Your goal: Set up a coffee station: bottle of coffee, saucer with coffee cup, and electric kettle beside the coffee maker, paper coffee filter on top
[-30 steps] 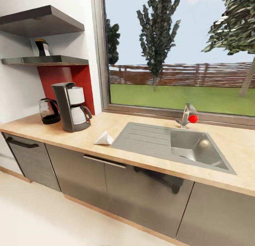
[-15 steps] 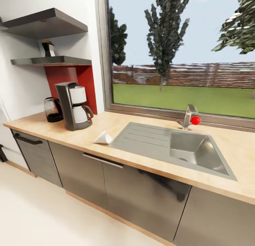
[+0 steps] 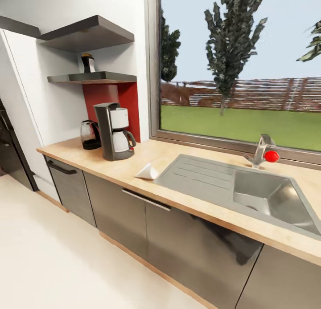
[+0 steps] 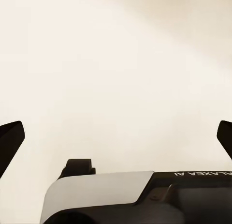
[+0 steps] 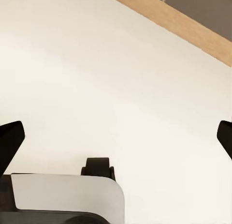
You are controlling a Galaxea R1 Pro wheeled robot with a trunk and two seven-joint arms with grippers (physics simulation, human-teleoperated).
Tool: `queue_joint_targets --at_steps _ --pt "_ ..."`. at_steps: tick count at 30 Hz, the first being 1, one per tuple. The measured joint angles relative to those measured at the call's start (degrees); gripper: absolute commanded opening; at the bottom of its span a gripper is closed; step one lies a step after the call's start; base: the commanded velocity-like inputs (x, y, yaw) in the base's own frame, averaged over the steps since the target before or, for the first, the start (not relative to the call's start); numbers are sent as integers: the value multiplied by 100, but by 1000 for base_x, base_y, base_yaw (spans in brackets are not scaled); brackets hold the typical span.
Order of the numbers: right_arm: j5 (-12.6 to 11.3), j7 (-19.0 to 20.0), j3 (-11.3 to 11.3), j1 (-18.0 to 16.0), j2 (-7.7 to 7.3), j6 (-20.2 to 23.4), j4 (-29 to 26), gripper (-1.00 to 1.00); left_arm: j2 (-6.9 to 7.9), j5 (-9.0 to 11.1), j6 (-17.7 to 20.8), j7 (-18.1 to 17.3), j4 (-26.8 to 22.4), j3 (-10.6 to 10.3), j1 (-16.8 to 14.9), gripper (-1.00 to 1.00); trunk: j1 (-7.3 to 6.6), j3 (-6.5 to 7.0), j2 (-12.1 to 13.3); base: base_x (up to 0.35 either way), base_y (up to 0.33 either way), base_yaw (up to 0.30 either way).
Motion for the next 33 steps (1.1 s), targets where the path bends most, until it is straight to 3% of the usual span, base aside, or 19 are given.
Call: queue_joint_targets --at_steps 10,19,33 --pt "0 0 1 -1 -2 -1 0 100 -6 0 1 0 -1 0 0 100 0 0 0 0 -268 66" --pt "0 0 3 0 0 0 0 100 0 1 -6 0 -3 0 0 100 0 0 0 -3 -92 241" --pt "0 0 31 0 -1 -1 0 100 -5 0 -7 0 -2 0 0 100 1 0 1 -117 -198 123"
